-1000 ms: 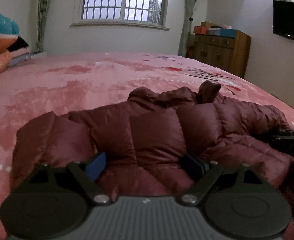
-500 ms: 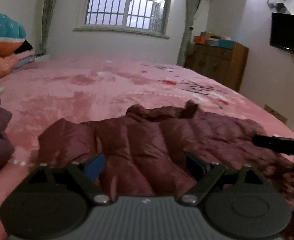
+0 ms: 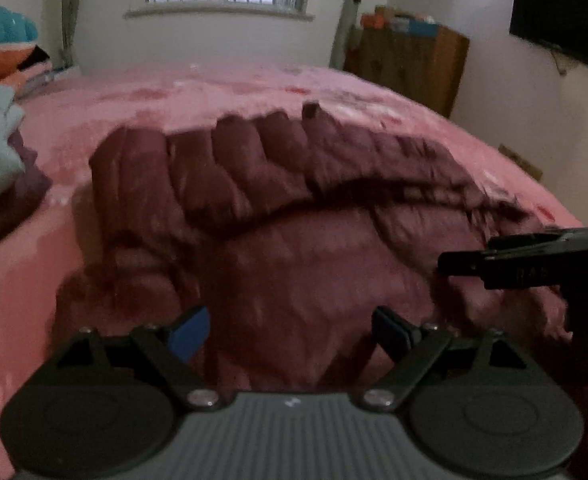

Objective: Fold large clothes

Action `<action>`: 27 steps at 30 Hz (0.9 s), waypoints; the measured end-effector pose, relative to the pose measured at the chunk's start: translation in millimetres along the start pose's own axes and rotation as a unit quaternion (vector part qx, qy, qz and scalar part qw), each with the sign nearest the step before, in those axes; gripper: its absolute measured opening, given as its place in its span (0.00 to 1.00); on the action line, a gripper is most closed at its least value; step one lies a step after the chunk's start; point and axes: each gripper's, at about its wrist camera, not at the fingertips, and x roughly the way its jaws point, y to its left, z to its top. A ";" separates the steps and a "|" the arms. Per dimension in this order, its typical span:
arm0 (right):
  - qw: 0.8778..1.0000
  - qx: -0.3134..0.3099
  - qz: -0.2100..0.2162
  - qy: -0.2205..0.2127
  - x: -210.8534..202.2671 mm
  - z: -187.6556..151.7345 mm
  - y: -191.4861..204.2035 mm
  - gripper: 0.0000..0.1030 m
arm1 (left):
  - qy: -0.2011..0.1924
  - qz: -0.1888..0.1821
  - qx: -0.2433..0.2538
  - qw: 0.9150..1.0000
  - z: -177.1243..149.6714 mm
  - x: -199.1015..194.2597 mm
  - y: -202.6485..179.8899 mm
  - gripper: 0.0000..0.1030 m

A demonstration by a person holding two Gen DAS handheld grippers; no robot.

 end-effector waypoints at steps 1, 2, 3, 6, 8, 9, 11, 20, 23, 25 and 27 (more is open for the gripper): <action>1.000 -0.007 0.001 0.010 -1.2 -7.3 4.5 1.00 | 0.008 0.000 0.001 1.000 -4.1 -1.4 -0.8 0.86; 1.000 -0.014 -0.002 0.018 -3.3 -13.7 7.6 1.00 | 0.014 0.003 0.002 1.000 -8.8 -3.5 -1.7 0.86; 1.000 -0.019 -0.005 0.022 -6.8 -18.3 10.2 1.00 | 0.017 0.005 0.002 1.000 -13.9 -5.8 -2.4 0.86; 0.999 -0.019 -0.005 0.026 -21.6 -30.7 14.6 1.00 | 0.020 0.004 0.007 1.000 -25.5 -14.2 -5.5 0.86; 0.999 -0.010 -0.005 0.033 -28.6 -38.4 13.8 1.00 | 0.020 0.005 0.011 1.000 -31.4 -21.3 -9.0 0.86; 0.999 -0.007 -0.005 0.037 -32.8 -42.8 14.5 1.00 | 0.021 0.006 0.012 1.000 -34.1 -24.8 -10.0 0.87; 0.999 -0.008 -0.006 0.039 -34.8 -47.9 10.7 1.00 | 0.025 0.005 0.012 1.000 -38.5 -29.7 -11.2 0.87; 0.998 0.005 0.000 0.067 -58.4 -66.2 5.3 1.00 | 0.047 -0.002 0.023 0.999 -61.3 -58.0 -10.0 0.90; 0.996 0.025 0.025 0.081 -67.3 -64.9 -6.6 1.00 | 0.053 -0.011 0.012 0.998 -68.3 -71.2 -6.0 0.90; 0.994 0.054 0.045 0.085 -79.7 -66.2 -16.8 1.00 | 0.055 -0.014 0.003 0.998 -71.7 -81.6 -2.3 0.90; 0.991 0.086 0.062 0.082 -100.3 -66.8 -26.6 1.00 | 0.050 -0.016 -0.012 0.999 -74.6 -94.8 3.7 0.90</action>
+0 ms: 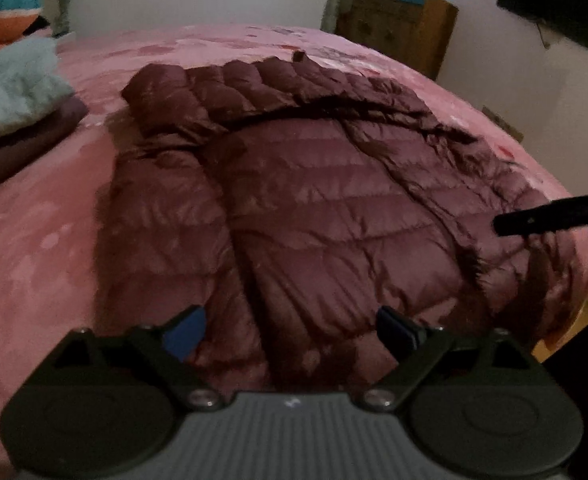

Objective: Fold large clothes

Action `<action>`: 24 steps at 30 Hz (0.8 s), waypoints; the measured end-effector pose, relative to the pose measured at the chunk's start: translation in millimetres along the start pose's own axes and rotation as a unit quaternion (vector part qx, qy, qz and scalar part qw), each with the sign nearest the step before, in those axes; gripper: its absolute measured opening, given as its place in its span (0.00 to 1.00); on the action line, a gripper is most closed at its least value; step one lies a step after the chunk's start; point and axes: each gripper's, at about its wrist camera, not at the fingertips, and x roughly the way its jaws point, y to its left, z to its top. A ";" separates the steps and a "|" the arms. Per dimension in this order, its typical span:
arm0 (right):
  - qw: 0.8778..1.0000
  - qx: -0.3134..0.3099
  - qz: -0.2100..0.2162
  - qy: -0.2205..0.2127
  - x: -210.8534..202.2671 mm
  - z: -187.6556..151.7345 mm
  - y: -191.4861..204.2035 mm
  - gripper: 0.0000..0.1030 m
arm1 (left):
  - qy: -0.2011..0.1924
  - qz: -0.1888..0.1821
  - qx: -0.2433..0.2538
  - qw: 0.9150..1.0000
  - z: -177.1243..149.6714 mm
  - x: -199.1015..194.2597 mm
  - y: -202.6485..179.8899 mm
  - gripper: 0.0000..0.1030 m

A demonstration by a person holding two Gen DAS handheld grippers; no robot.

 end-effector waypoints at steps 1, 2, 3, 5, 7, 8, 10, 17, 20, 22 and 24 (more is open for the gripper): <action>1.000 0.017 0.009 -0.005 -11.0 -0.7 -7.8 1.00 | -0.003 -0.001 -0.008 1.000 -1.5 -6.0 3.6 0.90; 0.999 0.028 0.013 -0.009 -18.2 -1.1 -13.1 1.00 | -0.007 -0.002 -0.017 1.000 -3.3 -12.4 7.8 0.90; 0.999 0.037 0.013 -0.013 -27.7 -2.1 -21.2 1.00 | -0.010 -0.002 -0.023 1.000 -4.4 -17.1 12.0 0.90; 0.999 0.048 -0.004 -0.021 -45.3 -6.4 -40.6 1.00 | -0.016 0.000 -0.037 0.999 -8.3 -25.8 21.8 0.90; 0.997 0.067 -0.021 -0.026 -59.5 -12.0 -63.9 1.00 | -0.019 0.001 -0.053 0.998 -10.7 -29.7 32.9 0.90; 0.996 0.078 -0.025 -0.026 -65.2 -15.8 -76.6 1.00 | -0.020 0.002 -0.065 0.998 -12.0 -31.2 39.6 0.90; 0.995 0.090 -0.038 -0.025 -71.3 -23.5 -100.0 1.00 | -0.023 0.002 -0.087 0.996 -13.2 -32.9 50.6 0.90; 0.986 0.164 -0.008 -0.014 -61.8 -57.4 -158.2 1.00 | 0.006 -0.030 -0.141 0.990 -25.0 -18.9 73.7 0.90; 0.982 0.185 0.034 -0.019 -55.3 -66.4 -165.7 1.00 | 0.015 -0.027 -0.137 0.990 -27.4 -13.0 73.9 0.90; 0.981 0.187 0.037 -0.022 -50.8 -68.2 -167.9 1.00 | 0.020 -0.027 -0.136 0.990 -28.3 -9.4 73.9 0.90; 0.982 0.185 0.034 -0.021 -50.0 -68.3 -171.1 1.00 | 0.028 -0.031 -0.138 0.990 -29.8 -4.7 74.6 0.90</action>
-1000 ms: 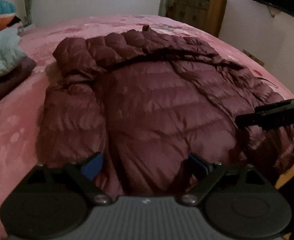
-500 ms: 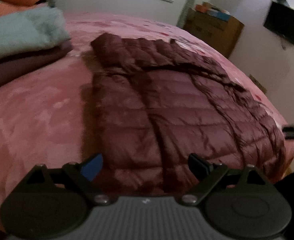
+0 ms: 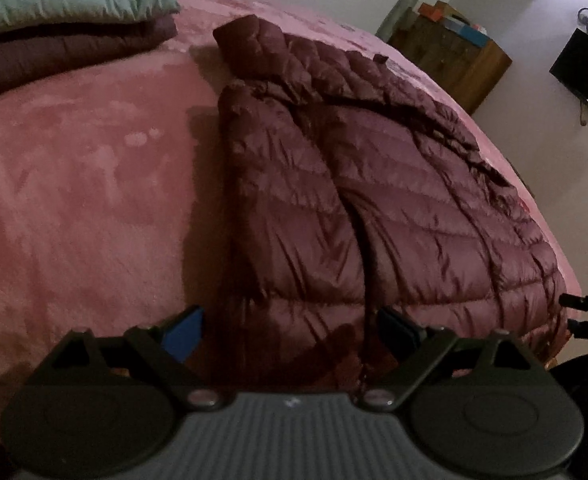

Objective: Fold large clothes

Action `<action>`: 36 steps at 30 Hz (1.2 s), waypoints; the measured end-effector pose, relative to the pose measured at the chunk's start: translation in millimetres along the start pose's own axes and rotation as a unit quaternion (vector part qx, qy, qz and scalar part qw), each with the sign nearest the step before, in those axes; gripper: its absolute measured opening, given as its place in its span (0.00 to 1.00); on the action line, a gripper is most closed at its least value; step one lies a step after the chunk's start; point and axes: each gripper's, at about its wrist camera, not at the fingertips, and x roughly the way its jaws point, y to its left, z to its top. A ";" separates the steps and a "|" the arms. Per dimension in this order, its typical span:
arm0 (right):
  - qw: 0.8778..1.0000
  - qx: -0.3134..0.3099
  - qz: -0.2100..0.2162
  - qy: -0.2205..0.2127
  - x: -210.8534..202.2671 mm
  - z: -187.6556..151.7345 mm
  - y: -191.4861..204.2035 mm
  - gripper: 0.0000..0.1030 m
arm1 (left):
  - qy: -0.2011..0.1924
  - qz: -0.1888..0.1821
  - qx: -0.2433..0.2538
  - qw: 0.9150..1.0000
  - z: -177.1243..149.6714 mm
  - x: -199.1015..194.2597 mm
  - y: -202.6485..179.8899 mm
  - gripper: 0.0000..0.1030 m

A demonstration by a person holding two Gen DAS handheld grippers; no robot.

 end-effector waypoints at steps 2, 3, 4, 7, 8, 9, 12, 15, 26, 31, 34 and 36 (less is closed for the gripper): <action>1.000 -0.002 0.007 0.001 3.3 -0.8 1.0 1.00 | 0.007 -0.002 0.002 1.000 -1.9 3.7 0.5 0.90; 1.000 -0.005 0.008 0.003 3.0 -1.4 0.0 1.00 | 0.010 -0.002 0.006 1.000 -2.9 5.5 0.2 0.90; 1.000 -0.010 0.007 0.005 4.6 -1.4 0.4 1.00 | 0.013 -0.002 0.009 1.000 -3.5 7.1 0.1 0.90; 1.000 -0.021 0.007 0.008 0.8 1.4 8.5 1.00 | 0.013 -0.003 0.014 1.000 -4.5 9.8 0.9 0.92; 1.000 -0.024 0.004 0.006 0.2 2.2 9.2 1.00 | 0.013 -0.005 0.015 1.000 -4.5 10.4 1.2 0.93; 1.000 -0.026 0.000 0.002 0.6 3.1 9.8 1.00 | 0.013 -0.006 0.016 1.000 -4.8 10.7 1.2 0.94; 0.999 -0.033 -0.002 -0.001 7.1 7.1 11.6 1.00 | 0.017 -0.011 0.029 0.999 -6.5 12.3 -1.7 0.97; 0.999 -0.053 -0.005 0.009 13.4 7.8 14.7 1.00 | 0.019 -0.010 0.041 0.999 -7.7 14.3 -5.6 0.98; 0.991 -0.115 0.004 0.065 26.0 7.3 35.5 0.94 | 0.033 -0.066 0.069 0.995 -12.7 19.1 -21.1 0.92; 0.990 -0.127 -0.005 0.066 27.9 6.7 38.9 0.66 | 0.028 -0.072 0.045 0.996 -9.1 19.0 -17.5 0.61; 0.991 -0.119 0.002 0.061 26.4 5.4 40.1 0.42 | 0.032 -0.082 0.016 0.996 -6.2 19.9 -12.0 0.35; 0.991 -0.121 0.013 0.062 25.1 6.8 43.8 0.34 | 0.036 -0.099 0.002 0.994 -4.7 21.2 -11.5 0.24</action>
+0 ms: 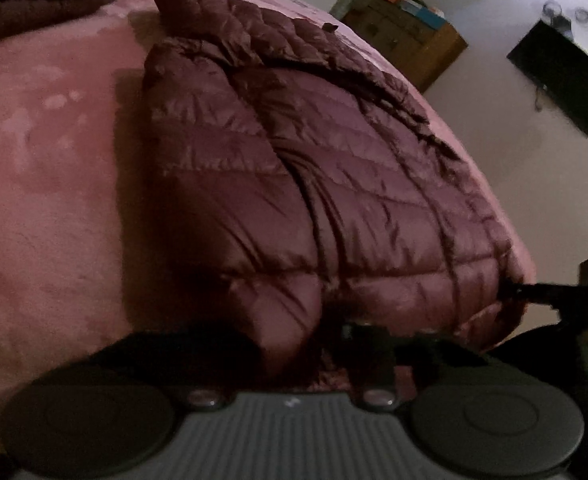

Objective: Fold large clothes

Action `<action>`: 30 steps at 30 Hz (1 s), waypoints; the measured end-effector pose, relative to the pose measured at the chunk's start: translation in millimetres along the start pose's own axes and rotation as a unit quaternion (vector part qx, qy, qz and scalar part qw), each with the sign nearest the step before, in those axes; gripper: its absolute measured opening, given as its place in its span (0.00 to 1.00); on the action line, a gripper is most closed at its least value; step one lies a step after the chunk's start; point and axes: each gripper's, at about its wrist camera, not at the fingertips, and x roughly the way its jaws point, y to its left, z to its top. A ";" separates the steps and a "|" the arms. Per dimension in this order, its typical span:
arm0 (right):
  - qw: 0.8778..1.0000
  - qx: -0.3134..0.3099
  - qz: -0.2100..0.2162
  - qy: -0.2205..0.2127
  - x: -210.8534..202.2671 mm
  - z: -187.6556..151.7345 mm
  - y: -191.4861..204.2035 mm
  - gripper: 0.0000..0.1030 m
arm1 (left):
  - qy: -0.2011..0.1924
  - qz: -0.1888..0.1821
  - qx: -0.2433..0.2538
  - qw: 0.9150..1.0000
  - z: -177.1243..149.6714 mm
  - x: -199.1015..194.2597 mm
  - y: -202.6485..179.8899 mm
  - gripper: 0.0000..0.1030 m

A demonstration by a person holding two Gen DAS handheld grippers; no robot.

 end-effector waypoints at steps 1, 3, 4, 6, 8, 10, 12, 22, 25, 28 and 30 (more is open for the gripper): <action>1.000 -0.005 0.005 0.002 -0.2 1.6 2.8 0.31 | 0.000 -0.006 0.001 1.000 0.8 0.1 -1.6 0.20; 1.000 -0.013 0.023 0.007 0.0 6.3 6.8 0.30 | 0.000 -0.020 0.002 1.000 3.4 -0.7 -5.8 0.16; 0.999 -0.016 0.032 0.007 -0.6 9.0 9.2 0.29 | -0.002 -0.027 0.002 1.000 5.0 -2.1 -7.6 0.14; 0.999 -0.017 0.043 0.001 -2.6 14.9 13.8 0.28 | -0.010 -0.047 -0.003 0.999 9.5 -6.2 -10.8 0.13; 0.998 -0.013 0.063 -0.010 -6.3 21.3 16.7 0.26 | -0.022 -0.071 -0.015 0.997 15.2 -12.9 -11.6 0.12; 0.996 -0.001 0.091 -0.024 -10.2 27.5 18.3 0.24 | -0.033 -0.097 -0.032 0.994 21.1 -18.3 -10.5 0.12; 0.992 0.012 0.116 -0.040 -12.8 34.0 21.0 0.24 | -0.043 -0.123 -0.056 0.990 28.1 -21.2 -8.9 0.12; 0.923 0.138 0.325 -0.151 -8.8 79.2 22.6 0.24 | -0.106 -0.214 -0.133 0.962 84.5 -28.6 -4.8 0.12; 0.898 0.164 0.365 -0.185 -0.9 95.1 24.5 0.24 | -0.129 -0.228 -0.151 0.953 106.1 -28.5 0.1 0.12; 0.864 0.202 0.400 -0.231 14.7 111.0 23.9 0.24 | -0.152 -0.233 -0.179 0.944 131.3 -23.5 10.4 0.12; 0.834 0.235 0.427 -0.257 29.8 120.0 19.6 0.24 | -0.166 -0.229 -0.198 0.938 147.5 -19.1 19.5 0.12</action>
